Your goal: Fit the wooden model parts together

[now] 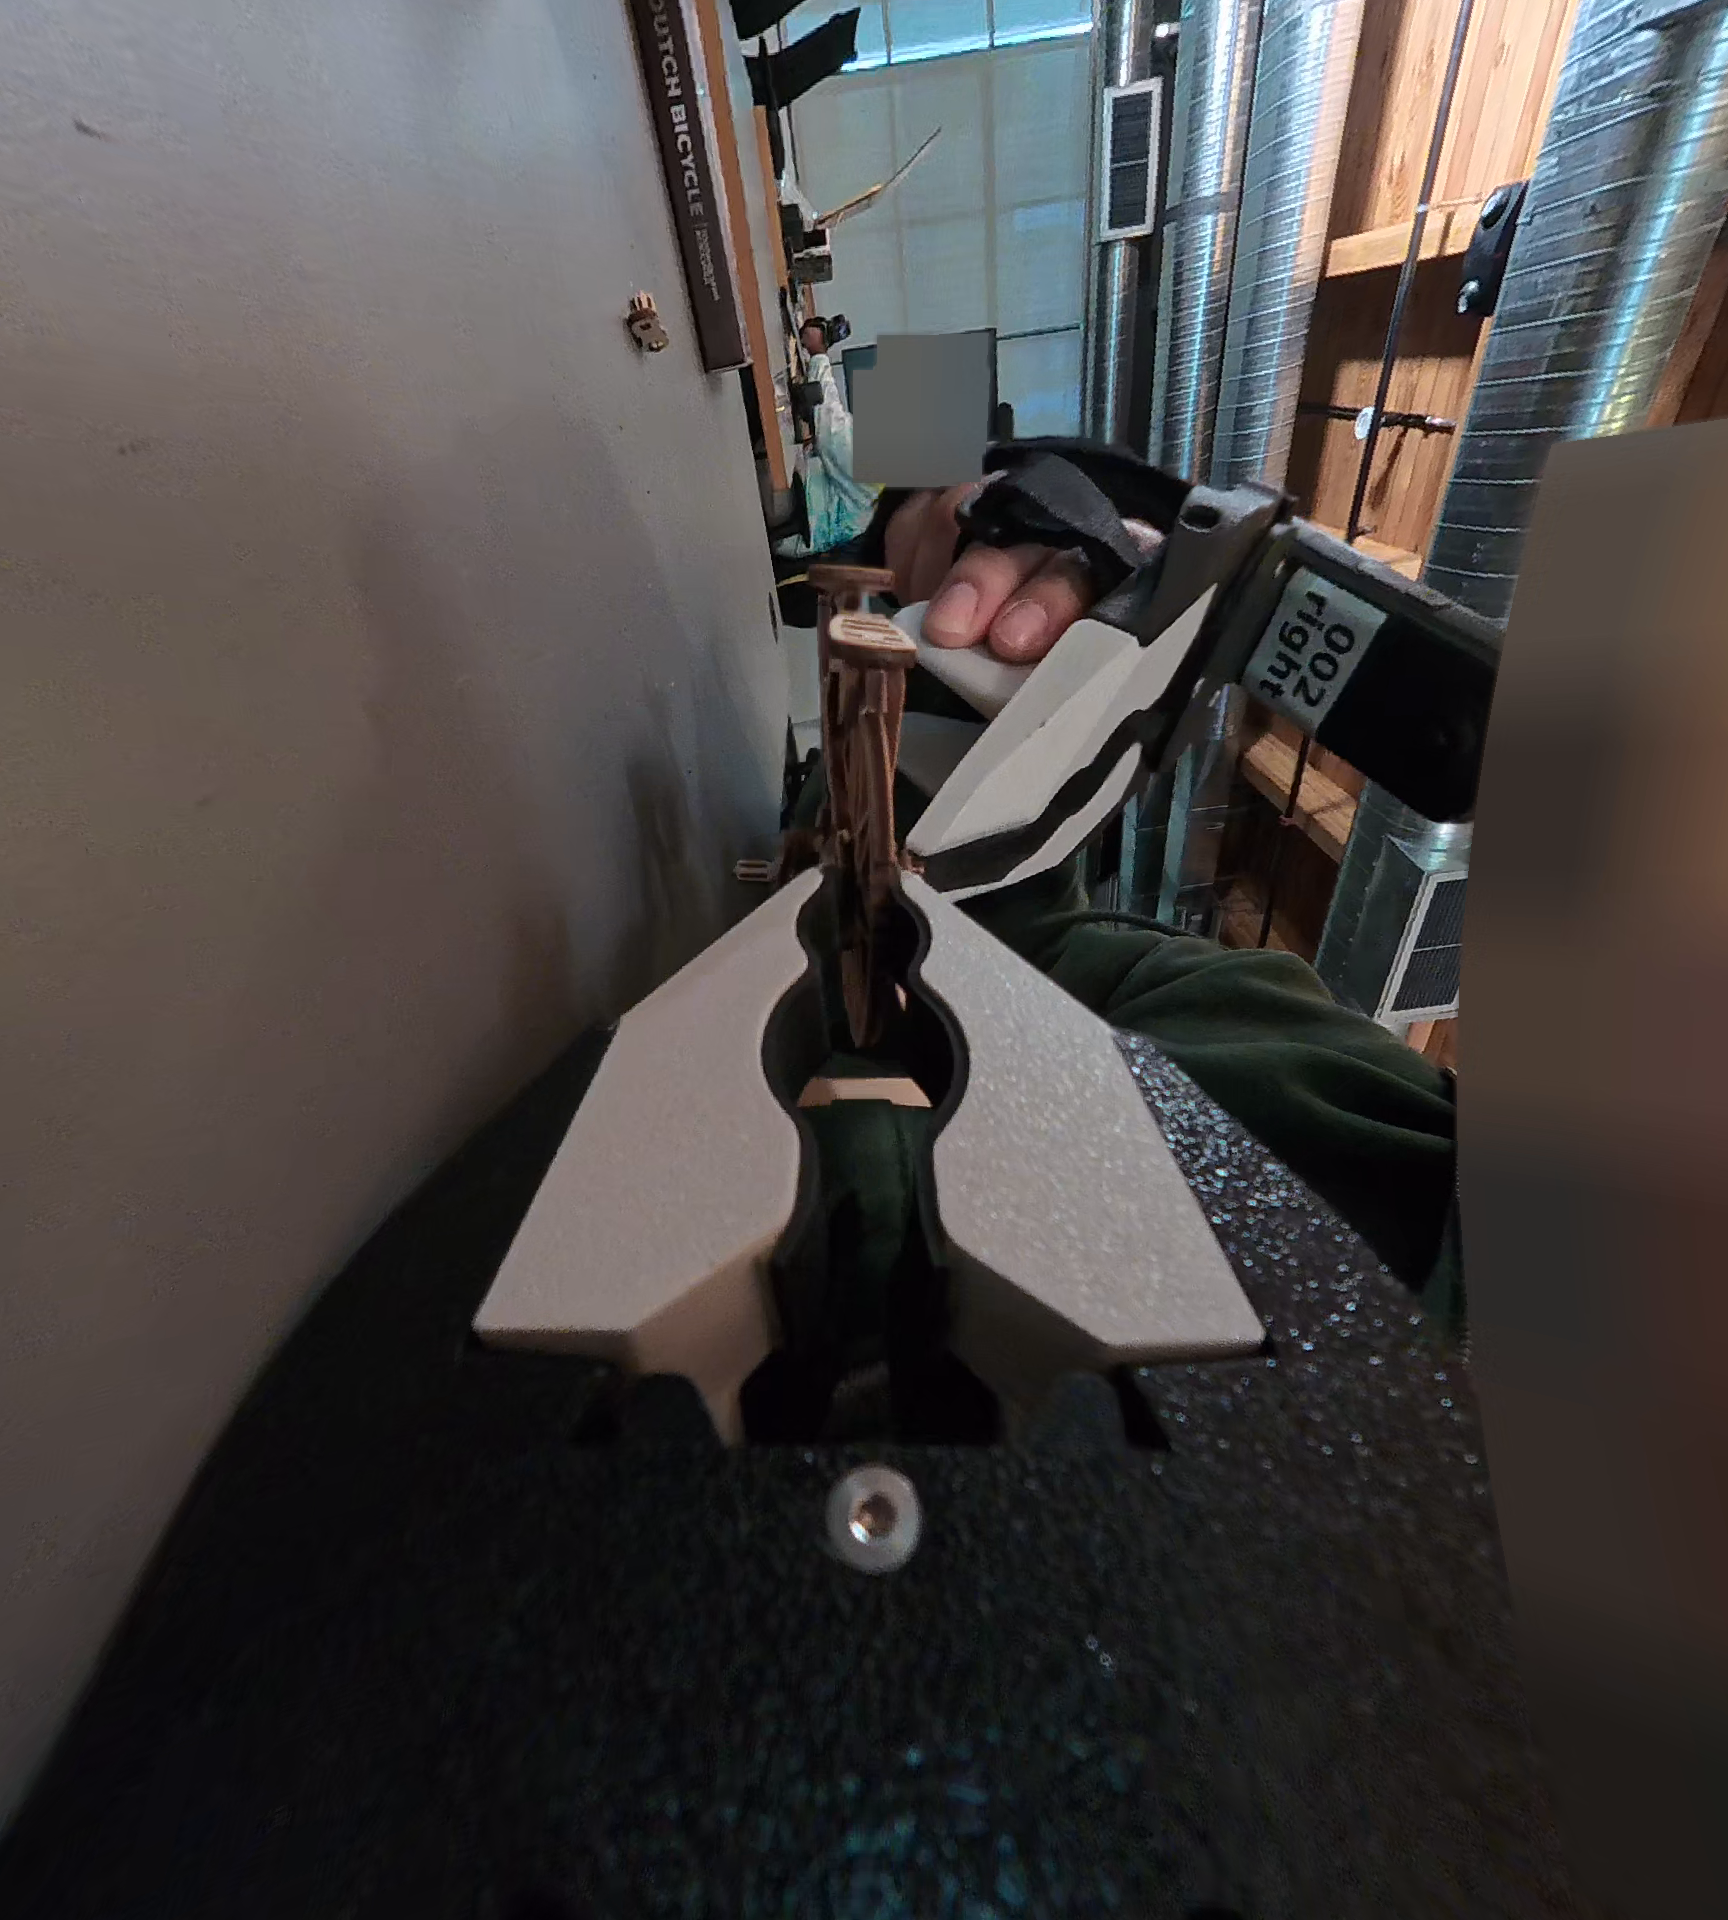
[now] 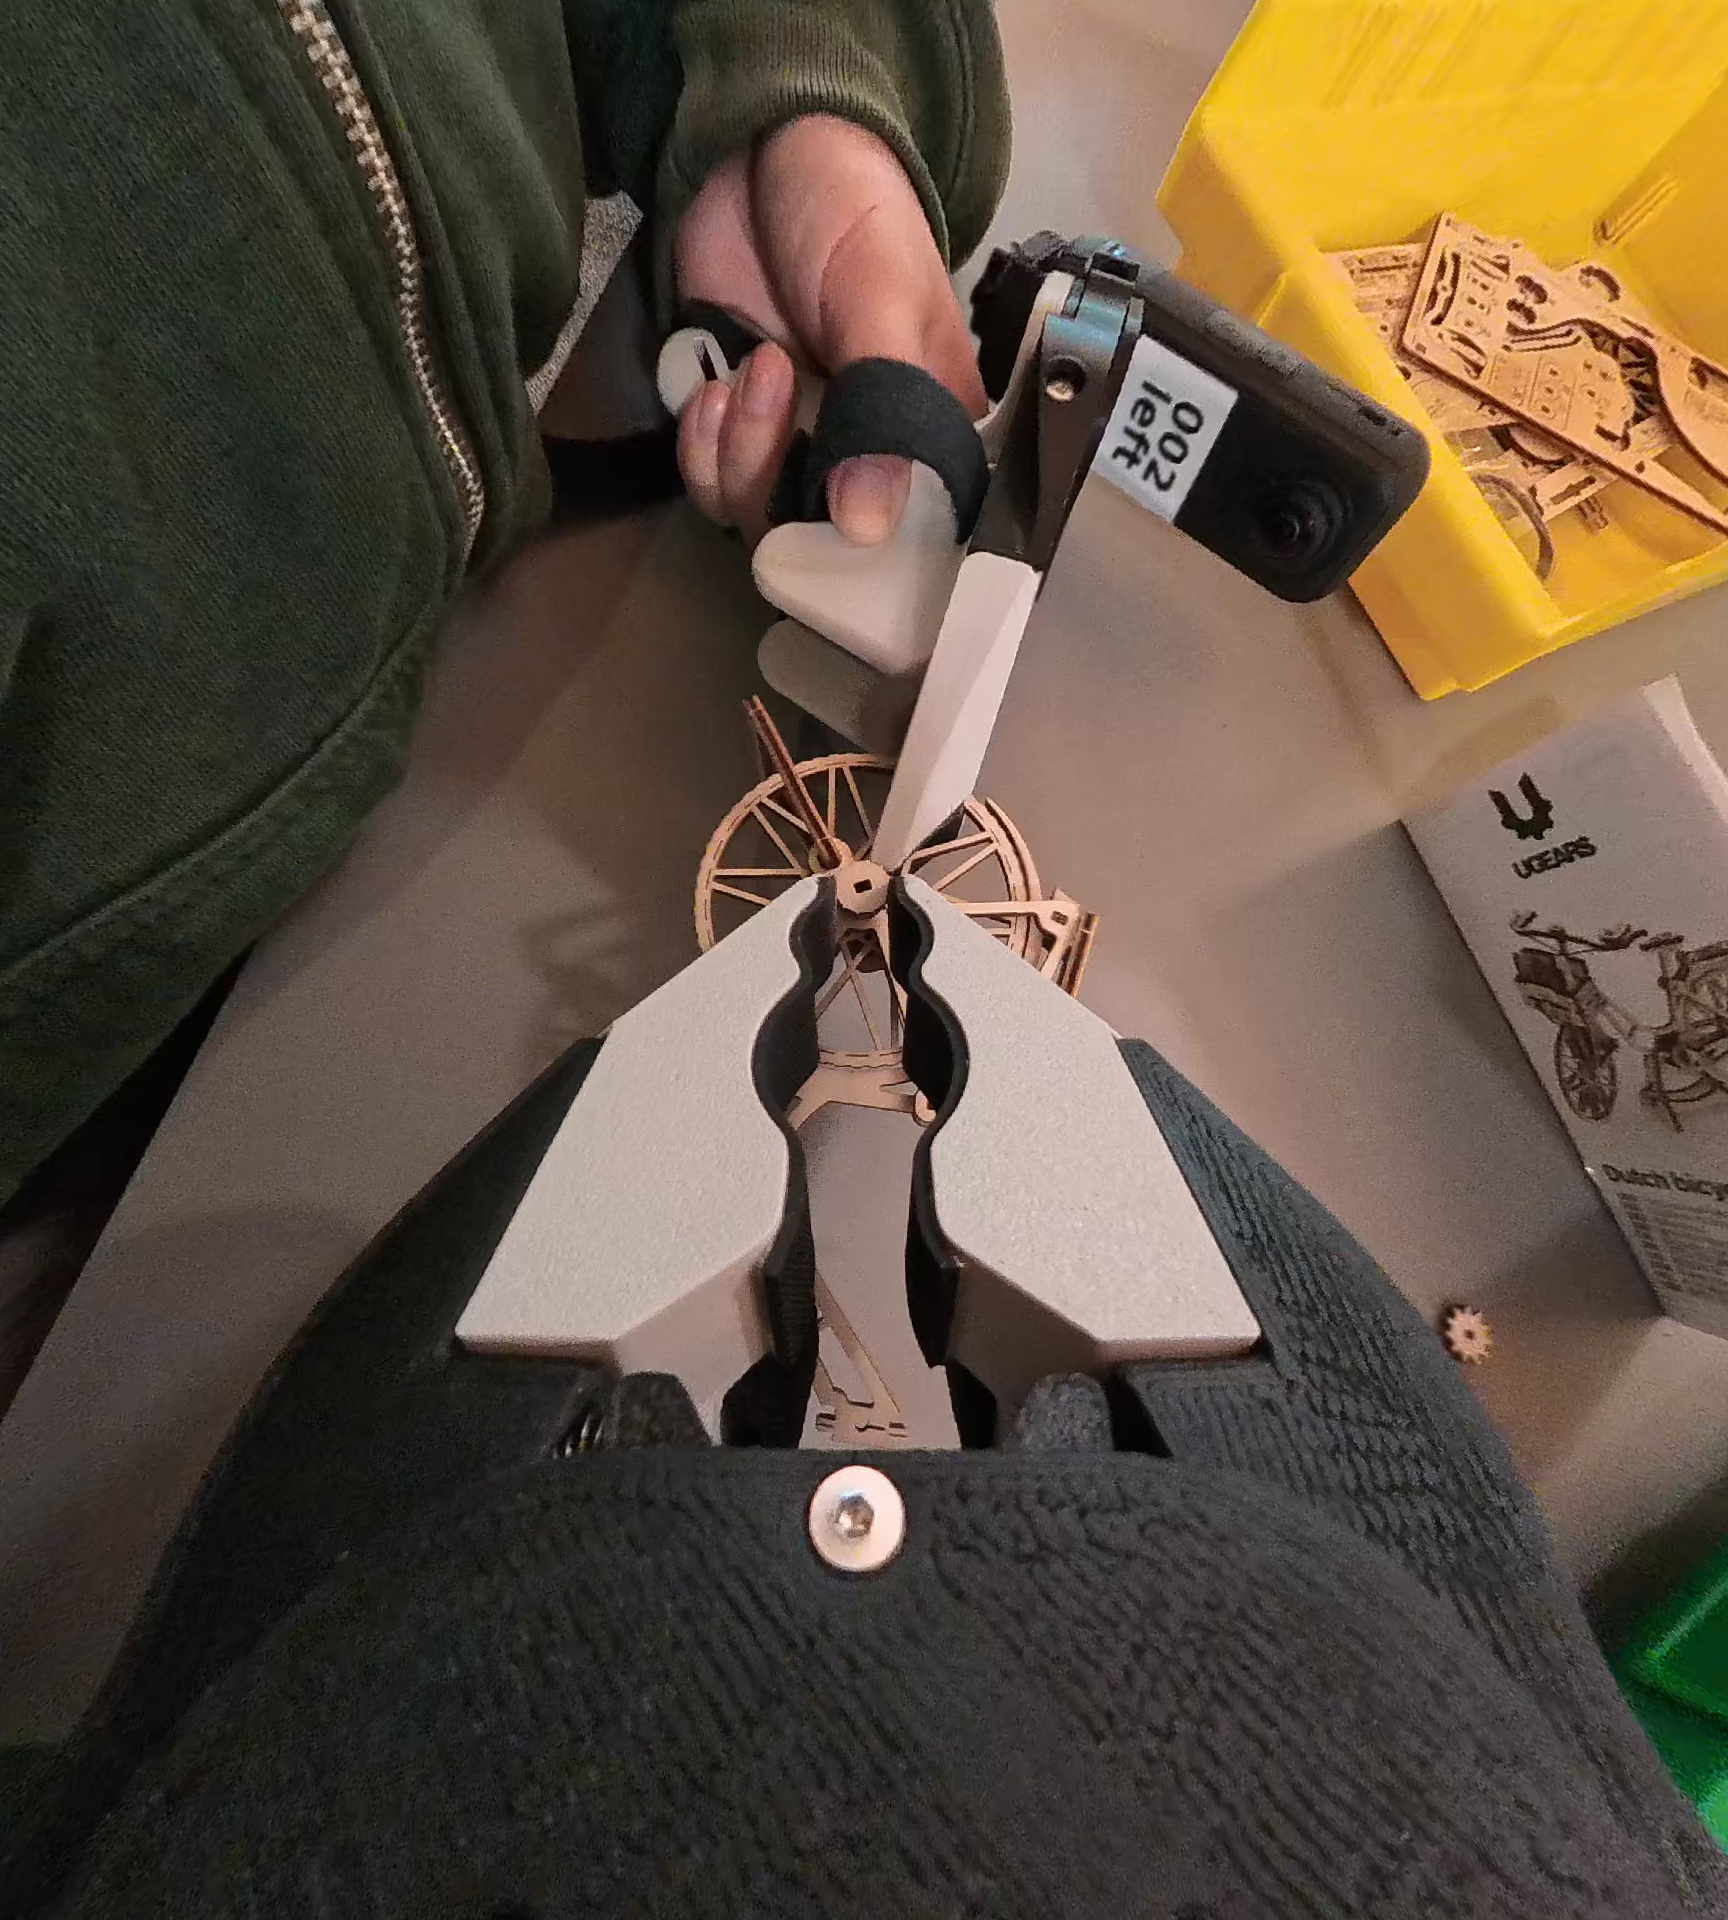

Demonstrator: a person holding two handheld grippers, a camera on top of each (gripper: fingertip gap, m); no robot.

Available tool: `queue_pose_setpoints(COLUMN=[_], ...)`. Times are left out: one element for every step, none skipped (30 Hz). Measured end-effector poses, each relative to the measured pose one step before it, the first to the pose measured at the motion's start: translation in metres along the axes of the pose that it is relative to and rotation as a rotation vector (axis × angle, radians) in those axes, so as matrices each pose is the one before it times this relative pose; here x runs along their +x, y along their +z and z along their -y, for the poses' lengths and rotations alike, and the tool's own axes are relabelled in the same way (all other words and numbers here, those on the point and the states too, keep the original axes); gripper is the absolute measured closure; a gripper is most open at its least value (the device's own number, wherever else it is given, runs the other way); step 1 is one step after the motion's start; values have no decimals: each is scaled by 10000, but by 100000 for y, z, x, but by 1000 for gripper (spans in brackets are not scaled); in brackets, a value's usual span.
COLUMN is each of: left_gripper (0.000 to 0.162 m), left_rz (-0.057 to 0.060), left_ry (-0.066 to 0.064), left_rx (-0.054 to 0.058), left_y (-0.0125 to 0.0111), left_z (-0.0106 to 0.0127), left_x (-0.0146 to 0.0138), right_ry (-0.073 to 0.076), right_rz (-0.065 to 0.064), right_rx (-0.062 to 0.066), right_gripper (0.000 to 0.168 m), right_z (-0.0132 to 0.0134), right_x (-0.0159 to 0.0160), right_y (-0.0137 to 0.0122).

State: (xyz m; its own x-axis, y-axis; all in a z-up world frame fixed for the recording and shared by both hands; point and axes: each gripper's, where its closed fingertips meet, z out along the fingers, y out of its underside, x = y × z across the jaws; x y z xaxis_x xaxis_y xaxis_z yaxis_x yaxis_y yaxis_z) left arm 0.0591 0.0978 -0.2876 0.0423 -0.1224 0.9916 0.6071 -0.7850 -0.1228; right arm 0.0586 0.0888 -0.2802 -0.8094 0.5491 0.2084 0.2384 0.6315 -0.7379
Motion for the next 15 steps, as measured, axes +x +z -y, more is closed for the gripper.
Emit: queue_pose_setpoints(left_gripper=[156, 156, 156, 156, 156, 156, 156, 156, 156, 156, 156, 156, 156, 156, 156], left_rz=[71, 83, 91, 91, 109, 112, 94, 99, 108, 71, 51, 14, 63, 104, 78], left_ry=[14, 25, 48, 52, 57, 64, 51, 52, 65, 39, 32, 28, 57, 73, 44], left_rx=[-102, -90, -122, -113, -132, -122, -105, -81, -85, -43, -45, -57, -55, -76, -51], left_y=[41, 55, 57, 53, 58, 51, 32, 12, 26, 42, 26, 47, 44, 60, 37], left_z=[-122, -96, -120, -85, -96, -97, -66, -31, -93, -65, -71, -84, -96, -140, -85], left_x=[-77, -90, -110, -105, -124, -129, -117, -124, -115, -81, -48, -12, -68, -100, -79], right_ry=[70, 13, -9, -38, -55, -51, -75, -19, -17, -62, -33, 12, 19, 50, 24], right_rz=[-18, -90, -124, -173, -186, -197, -229, -233, -208, -209, -201, -155, -131, -73, -93], right_rx=[105, 98, 78, 64, 53, 48, 55, 67, 74, 69, 74, 89, 76, 76, 53], right_gripper=[160, 160, 160, 160, 160, 160, 160, 160, 160, 160, 160, 160, 160, 160, 160], right_z=[-62, -71, -80, -82, -111, -102, -99, -86, -73, -72, -50, -7, -36, -68, -83], right_x=[-121, -119, -131, -118, -130, -123, -102, -75, -104, -96, -70, -95, -85, -134, -76], right_y=[34, 30, 41, 36, 49, 53, 52, 70, 72, 37, 10, -5, -6, 18, 13])
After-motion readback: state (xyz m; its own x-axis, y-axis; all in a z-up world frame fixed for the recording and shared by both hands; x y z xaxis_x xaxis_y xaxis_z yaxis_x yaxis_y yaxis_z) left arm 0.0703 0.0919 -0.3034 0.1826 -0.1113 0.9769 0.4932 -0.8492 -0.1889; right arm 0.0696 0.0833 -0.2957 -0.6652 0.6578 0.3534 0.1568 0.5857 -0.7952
